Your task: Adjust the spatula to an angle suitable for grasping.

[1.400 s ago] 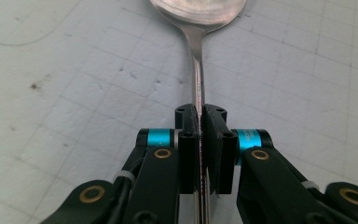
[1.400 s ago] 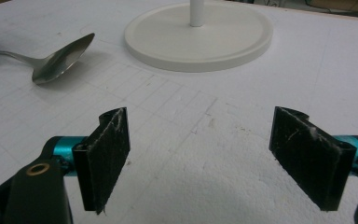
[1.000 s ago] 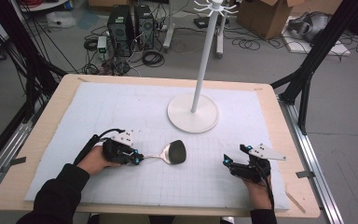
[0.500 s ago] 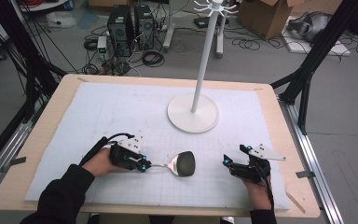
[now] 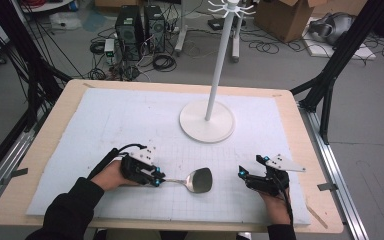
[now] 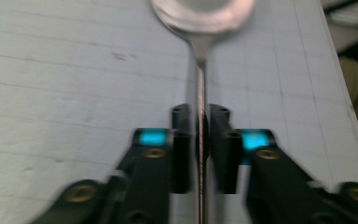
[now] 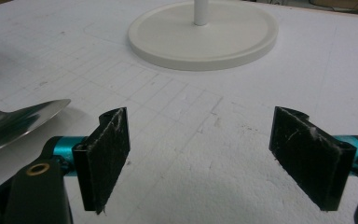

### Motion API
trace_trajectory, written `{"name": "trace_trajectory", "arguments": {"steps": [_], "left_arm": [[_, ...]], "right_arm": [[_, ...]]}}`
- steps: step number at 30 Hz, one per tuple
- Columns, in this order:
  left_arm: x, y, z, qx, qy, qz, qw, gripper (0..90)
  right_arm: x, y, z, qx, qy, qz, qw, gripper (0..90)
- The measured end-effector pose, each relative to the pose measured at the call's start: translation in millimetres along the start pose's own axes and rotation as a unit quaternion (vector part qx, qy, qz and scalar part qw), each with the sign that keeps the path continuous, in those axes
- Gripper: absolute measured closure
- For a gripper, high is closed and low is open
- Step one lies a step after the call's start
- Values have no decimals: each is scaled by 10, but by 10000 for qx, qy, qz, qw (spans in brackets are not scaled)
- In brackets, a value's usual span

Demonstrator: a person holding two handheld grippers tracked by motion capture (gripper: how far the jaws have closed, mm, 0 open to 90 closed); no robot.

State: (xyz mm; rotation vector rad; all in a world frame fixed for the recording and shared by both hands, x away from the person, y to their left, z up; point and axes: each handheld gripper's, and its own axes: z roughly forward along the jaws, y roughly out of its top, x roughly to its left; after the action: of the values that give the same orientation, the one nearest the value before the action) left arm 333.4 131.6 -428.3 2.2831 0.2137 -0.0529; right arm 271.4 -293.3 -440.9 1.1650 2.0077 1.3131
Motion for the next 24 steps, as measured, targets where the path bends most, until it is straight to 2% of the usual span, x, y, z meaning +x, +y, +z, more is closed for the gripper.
{"name": "trace_trajectory", "arguments": {"steps": [2, 3, 5, 6, 7, 9, 10, 11, 12, 13, 14, 15, 16, 17, 18, 22, 24], "left_arm": [[15, -12, -110, -334, 264, -270, 9987, 497], [23, -30, -169, -508, 410, -425, 9970, 449], [37, -89, -306, -881, 812, -784, 9897, 325], [38, -134, -380, -1090, 1062, -879, 9844, 288], [34, -182, -453, -1272, 1341, -966, 9780, 260], [25, -288, -599, -1637, 1803, -1214, 9623, 202], [12, -342, -665, -1770, 2029, -1258, 9548, 200], [-10, -407, -740, -1901, 2264, -1323, 9461, 200], [-22, -448, -783, -1987, 2370, -1348, 9414, 201], [-49, -531, -857, -2147, 2536, -1412, 9325, 201], [-60, -558, -879, -2196, 2573, -1426, 9302, 201], [-78, -609, -917, -2269, 2678, -1445, 9252, 201], [-99, -659, -948, -2353, 2755, -1545, 9192, 202], [-120, -717, -987, -2451, 2867, -1635, 9116, 202], [-133, -749, -1005, -2512, 2943, -1688, 9065, 201], [-179, -876, -1103, -2651, 3181, -1830, 8916, 202], [-198, -907, -1134, -2623, 3316, -1834, 8875, 202]], "right_arm": [[1, 4, -2, 9, 11, 11, 10000, 191], [2, 6, -3, 14, 13, 20, 10000, 191], [1, 14, 0, 10, 79, 25, 10000, 191], [6, 20, 4, -6, 105, 12, 9999, 190], [11, 28, 9, -31, 138, 3, 9999, 190], [19, 47, 22, -71, 243, -7, 9997, 163], [23, 58, 33, -75, 228, 7, 9997, 150], [22, 66, 42, -86, 211, 26, 9997, 150], [16, 76, 50, -106, 203, 73, 9997, 150], [14, 81, 52, -101, 201, 110, 9997, 150], [5, 90, 55, -107, 252, 121, 9996, 150], [3, 93, 54, -101, 275, 124, 9995, 150], [-3, 98, 53, -113, 285, 92, 9995, 150], [-1, 103, 51, -100, 293, 89, 9995, 150], [-1, 111, 49, -88, 331, 67, 9994, 150], [15, 126, 41, -107, 372, -12, 9993, 152], [34, 129, 38, -128, 452, 14, 9989, 152]]}}
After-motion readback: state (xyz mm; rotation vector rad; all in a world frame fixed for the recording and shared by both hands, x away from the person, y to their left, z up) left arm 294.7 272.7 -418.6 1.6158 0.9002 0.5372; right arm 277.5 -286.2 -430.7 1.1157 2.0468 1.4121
